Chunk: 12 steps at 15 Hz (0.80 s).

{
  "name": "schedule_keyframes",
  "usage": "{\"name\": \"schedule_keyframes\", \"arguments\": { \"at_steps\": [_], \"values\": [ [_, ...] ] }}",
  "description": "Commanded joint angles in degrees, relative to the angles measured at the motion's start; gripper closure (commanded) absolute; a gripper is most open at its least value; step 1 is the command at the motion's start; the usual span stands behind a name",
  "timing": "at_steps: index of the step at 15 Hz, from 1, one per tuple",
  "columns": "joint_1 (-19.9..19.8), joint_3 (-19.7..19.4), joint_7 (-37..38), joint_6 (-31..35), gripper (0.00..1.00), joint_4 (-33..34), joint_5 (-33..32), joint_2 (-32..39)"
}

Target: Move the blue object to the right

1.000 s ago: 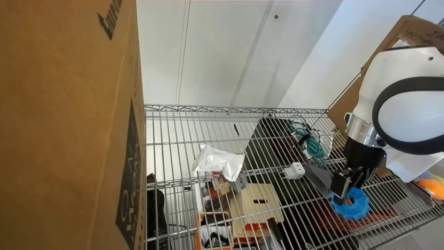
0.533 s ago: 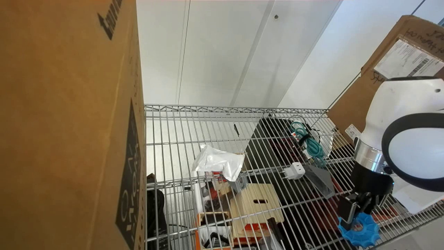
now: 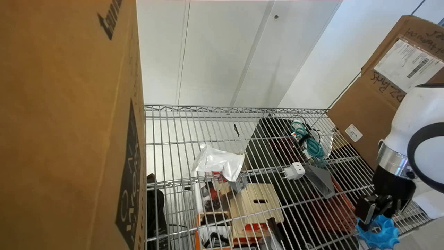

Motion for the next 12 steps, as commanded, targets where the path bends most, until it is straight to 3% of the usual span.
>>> {"name": "schedule_keyframes", "arguments": {
  "at_steps": [1,12],
  "values": [
    [-0.1,-0.8,1.3,0.6,0.55,0.3,-1.3,-1.4],
    [-0.9,-2.5,1.1,-0.3,0.55,5.5,-2.2,0.2]
  ]
}}
